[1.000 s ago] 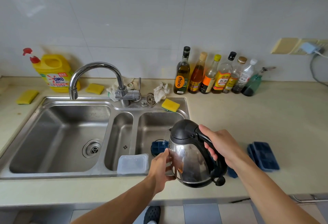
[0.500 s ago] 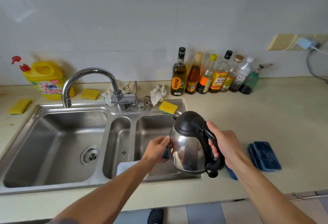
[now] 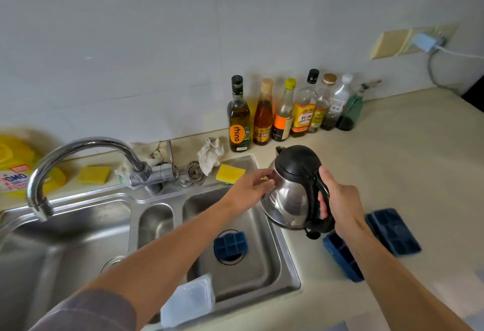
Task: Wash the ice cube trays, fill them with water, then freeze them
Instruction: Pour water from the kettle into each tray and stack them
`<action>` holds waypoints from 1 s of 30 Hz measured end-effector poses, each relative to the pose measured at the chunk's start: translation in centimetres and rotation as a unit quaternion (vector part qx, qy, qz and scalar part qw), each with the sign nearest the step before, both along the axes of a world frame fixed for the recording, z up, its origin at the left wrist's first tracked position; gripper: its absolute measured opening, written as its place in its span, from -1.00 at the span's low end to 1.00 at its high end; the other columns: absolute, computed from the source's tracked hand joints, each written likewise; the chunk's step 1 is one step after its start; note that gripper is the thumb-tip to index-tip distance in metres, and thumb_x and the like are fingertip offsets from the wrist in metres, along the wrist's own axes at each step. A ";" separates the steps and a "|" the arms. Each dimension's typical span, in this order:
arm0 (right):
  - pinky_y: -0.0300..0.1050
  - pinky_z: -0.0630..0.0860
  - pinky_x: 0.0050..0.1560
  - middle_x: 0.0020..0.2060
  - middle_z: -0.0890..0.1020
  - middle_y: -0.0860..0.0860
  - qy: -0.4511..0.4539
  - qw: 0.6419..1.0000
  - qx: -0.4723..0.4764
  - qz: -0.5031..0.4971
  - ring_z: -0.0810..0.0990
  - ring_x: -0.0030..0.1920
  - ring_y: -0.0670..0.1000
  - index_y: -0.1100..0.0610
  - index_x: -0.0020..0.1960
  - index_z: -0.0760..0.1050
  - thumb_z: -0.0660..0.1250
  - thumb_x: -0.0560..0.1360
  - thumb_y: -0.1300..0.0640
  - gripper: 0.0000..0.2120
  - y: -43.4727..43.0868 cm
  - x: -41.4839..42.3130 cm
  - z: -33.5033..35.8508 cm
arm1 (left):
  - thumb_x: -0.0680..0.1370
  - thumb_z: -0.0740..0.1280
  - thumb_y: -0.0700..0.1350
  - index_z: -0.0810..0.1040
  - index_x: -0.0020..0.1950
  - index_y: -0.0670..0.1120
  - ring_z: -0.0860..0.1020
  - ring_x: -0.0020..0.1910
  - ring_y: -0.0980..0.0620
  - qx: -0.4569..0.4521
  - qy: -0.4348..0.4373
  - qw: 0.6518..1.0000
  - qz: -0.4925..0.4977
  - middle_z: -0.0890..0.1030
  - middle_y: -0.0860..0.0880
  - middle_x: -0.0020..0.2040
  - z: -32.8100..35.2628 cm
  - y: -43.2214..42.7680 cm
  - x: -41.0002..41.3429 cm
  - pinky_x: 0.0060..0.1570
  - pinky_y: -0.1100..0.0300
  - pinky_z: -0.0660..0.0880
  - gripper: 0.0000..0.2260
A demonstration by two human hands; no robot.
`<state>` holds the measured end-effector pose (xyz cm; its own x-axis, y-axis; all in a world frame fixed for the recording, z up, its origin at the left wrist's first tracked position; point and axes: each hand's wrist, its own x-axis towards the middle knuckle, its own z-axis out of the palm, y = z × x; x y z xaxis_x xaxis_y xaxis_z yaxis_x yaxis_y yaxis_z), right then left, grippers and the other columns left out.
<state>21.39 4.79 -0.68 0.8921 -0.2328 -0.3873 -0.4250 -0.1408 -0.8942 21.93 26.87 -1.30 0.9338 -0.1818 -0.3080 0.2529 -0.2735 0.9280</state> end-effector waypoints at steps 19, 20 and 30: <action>-0.12 0.48 -0.21 -0.40 0.67 0.06 -0.007 0.995 -0.099 0.027 0.61 -0.39 -0.05 0.11 -0.35 0.58 0.25 0.54 -0.34 -0.43 -2.8 6.9 -2.4 | 0.63 0.36 -0.09 0.34 0.45 -0.05 0.46 0.33 0.11 0.089 -0.063 0.992 -0.059 0.54 0.07 0.29 -2.5 -3.7 8.7 0.30 0.20 0.35 -0.58; -0.13 0.47 -0.23 -0.39 0.66 0.04 -0.003 0.992 -0.123 0.030 0.61 -0.35 -0.03 0.13 -0.31 0.57 0.26 0.54 -0.33 -0.45 -2.9 7.1 -2.2 | 0.62 0.37 -0.08 0.35 0.46 -0.05 0.47 0.36 0.06 0.087 -0.058 0.993 -0.050 0.55 0.06 0.29 -2.4 -3.7 8.6 0.32 0.18 0.36 -0.57; -0.33 0.43 -0.29 -0.28 0.62 -0.04 -0.209 0.952 -0.191 0.117 0.57 -0.20 -0.10 0.04 -0.17 0.52 0.36 0.56 -0.12 -0.74 0.1 1.2 1.1 | 0.64 0.30 -0.04 0.59 0.06 -0.06 0.61 0.06 -0.09 0.203 0.020 0.977 0.065 0.66 -0.06 0.07 -4.5 0.3 -2.2 0.15 -0.05 0.53 -0.87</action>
<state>22.54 4.91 0.38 0.9945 -0.0606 0.0855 0.0398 -0.5362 -0.8431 19.76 27.22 -5.85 0.9269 0.0812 -0.3664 0.3428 -0.5803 0.7388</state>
